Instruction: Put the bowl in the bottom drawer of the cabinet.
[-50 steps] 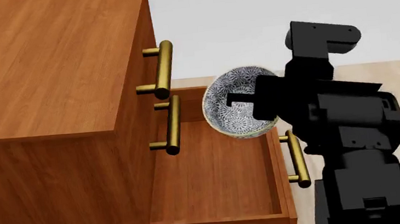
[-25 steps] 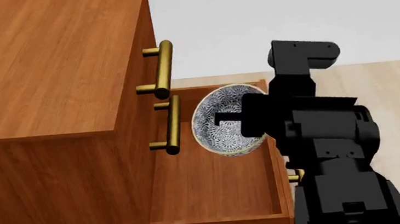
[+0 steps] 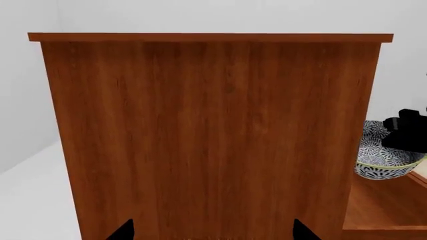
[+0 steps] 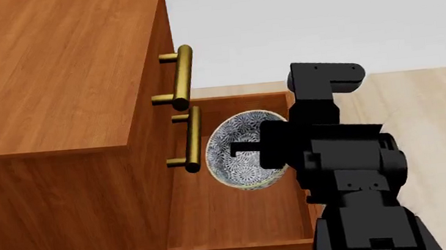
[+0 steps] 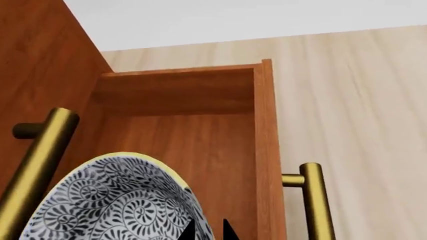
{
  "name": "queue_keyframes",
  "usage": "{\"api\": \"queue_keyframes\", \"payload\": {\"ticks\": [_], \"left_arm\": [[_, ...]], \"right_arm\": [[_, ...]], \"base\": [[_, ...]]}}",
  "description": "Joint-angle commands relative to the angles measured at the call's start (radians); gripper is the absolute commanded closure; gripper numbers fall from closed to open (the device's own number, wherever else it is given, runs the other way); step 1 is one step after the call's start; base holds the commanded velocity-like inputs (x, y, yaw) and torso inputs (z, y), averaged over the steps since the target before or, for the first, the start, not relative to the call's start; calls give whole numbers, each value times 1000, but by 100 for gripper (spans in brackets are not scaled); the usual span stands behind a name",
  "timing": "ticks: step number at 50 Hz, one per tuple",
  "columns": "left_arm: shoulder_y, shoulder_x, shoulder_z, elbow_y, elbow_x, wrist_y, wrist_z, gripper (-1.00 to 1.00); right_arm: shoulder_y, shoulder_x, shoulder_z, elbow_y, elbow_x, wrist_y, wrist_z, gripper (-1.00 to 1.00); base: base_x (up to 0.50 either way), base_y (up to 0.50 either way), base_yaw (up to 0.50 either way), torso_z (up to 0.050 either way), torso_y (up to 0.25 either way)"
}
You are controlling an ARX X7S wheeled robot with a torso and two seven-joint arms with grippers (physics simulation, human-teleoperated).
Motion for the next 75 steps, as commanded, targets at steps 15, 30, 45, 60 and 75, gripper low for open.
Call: {"api": "queue_keyframes", "payload": {"ticks": [15, 30, 45, 60, 75], "left_arm": [[-1, -8, -4, -2, -11, 3, -8, -100], [-1, -10, -1, -6, -12, 8, -11, -100], [4, -13, -1, -12, -13, 17, -14, -100], [1, -16, -2, -17, -18, 18, -18, -100], [4, -19, 0, -22, -21, 24, -20, -100]], "right_arm": [[-19, -15, 25, 0, -21, -2, -10, 100], [-36, -14, 40, 0, -22, -8, -4, 100], [-51, -21, 48, 0, -15, -7, -2, 100], [-71, -23, 47, 0, 0, -9, 6, 100], [-94, -24, 31, 0, 40, -11, 8, 100]], "base": [[0, 0, 0, 0, 1], [0, 0, 0, 0, 0], [0, 0, 0, 0, 1], [0, 0, 0, 0, 0], [0, 0, 0, 1, 1]]}}
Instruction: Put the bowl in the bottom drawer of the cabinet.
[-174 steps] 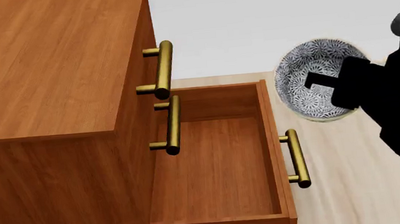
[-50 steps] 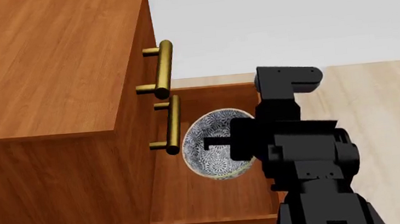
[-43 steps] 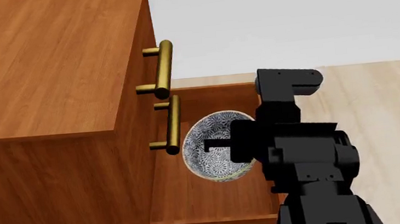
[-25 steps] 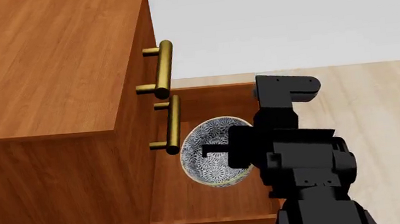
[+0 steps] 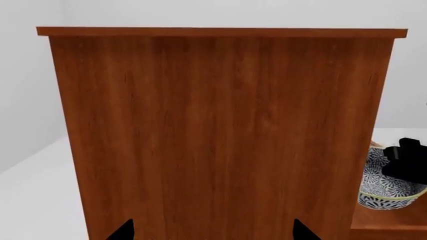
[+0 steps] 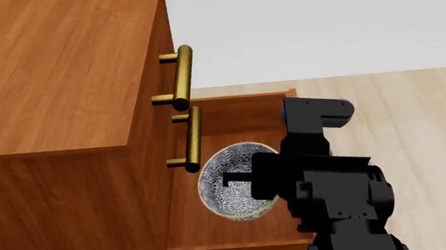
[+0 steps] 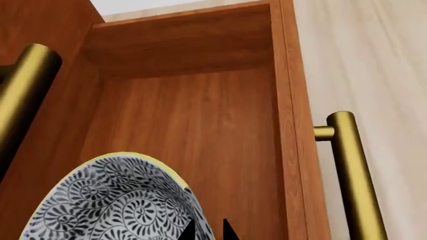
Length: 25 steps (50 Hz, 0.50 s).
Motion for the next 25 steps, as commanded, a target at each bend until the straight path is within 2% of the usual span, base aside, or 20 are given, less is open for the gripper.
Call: {"api": "queue_keyframes", "payload": {"ticks": [1, 25], "left_arm": [[3, -2, 1, -3, -1, 4, -3, -100], [1, -7, 3, -9, -8, 9, -7, -100]], "right_arm": [[-10, -1, 4, 0, 26, -3, -5, 100], [-17, 0, 124, 0, -12, -1, -9, 100]], "base": [[0, 0, 0, 0, 0], [0, 0, 0, 0, 0]]}}
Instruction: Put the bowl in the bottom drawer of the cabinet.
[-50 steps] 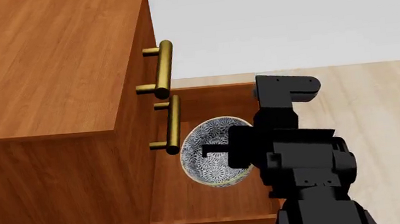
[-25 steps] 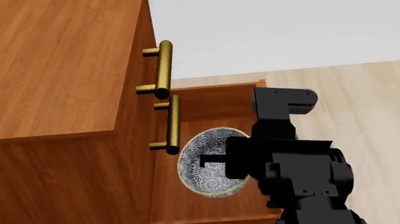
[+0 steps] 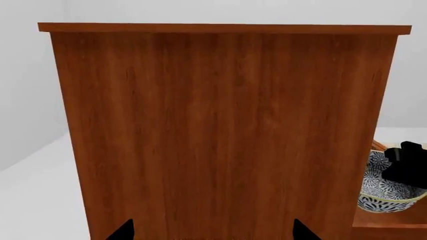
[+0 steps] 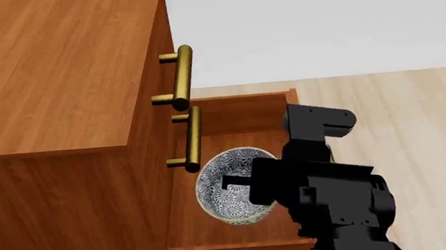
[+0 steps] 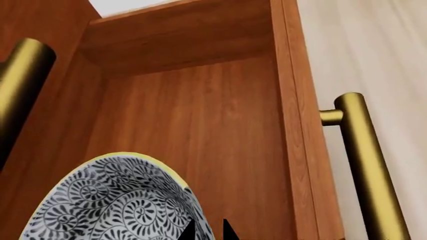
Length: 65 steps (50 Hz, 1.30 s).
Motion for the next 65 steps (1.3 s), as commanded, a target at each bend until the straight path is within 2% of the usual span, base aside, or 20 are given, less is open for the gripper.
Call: {"api": "queue_keyframes", "payload": {"ticks": [1, 23, 24, 43, 65], "left_arm": [[-2, -3, 1, -1, -3, 0, -3, -100], [-8, -8, 1, -6, -9, 3, -8, -100], [-10, -7, 1, -11, -10, 4, -8, -100], [-1, -12, 2, -11, -10, 14, -12, -100], [-2, -15, 13, -7, -5, 13, -18, -100]], "right_arm": [[2, 0, 55, 0, -3, 1, -9, 100], [-10, -1, 40, 0, 16, 3, -10, 100], [-12, -1, 42, 0, 15, 4, -8, -100], [-4, -2, 7, 0, 33, -8, -16, -100], [52, 2, 27, 0, -19, -15, -15, -100]], "base": [[0, 0, 0, 0, 0], [0, 0, 0, 0, 0], [0, 0, 0, 0, 0], [2, -1, 0, 0, 0], [0, -1, -1, 0, 0]]}}
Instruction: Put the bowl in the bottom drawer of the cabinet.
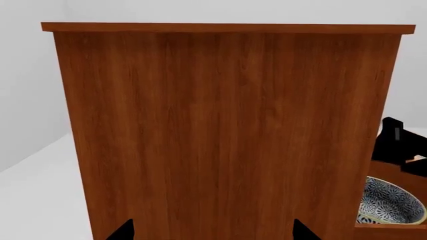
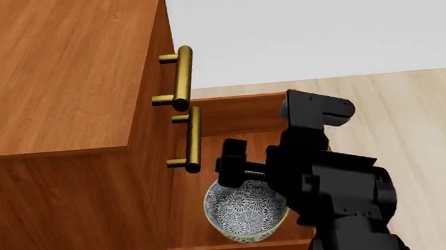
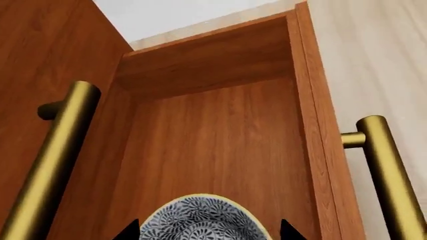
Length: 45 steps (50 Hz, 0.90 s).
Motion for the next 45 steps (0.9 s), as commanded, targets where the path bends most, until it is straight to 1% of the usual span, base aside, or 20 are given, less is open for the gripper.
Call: {"api": "queue_keyframes", "payload": {"ticks": [1, 20, 45], "left_arm": [[-2, -2, 5, 2, 2, -2, -4, -100], [-6, -8, 14, 11, 4, -8, -12, -100], [-7, -17, 25, 25, 11, -12, -22, -100]], "right_arm": [[26, 3, -20, 0, -40, -6, 12, -100], [96, 11, -63, 0, -56, -8, 3, -100], [125, 39, -188, 0, -77, -45, 4, -100]], "base": [[0, 0, 0, 0, 0], [0, 0, 0, 0, 0], [0, 0, 0, 0, 0]]}}
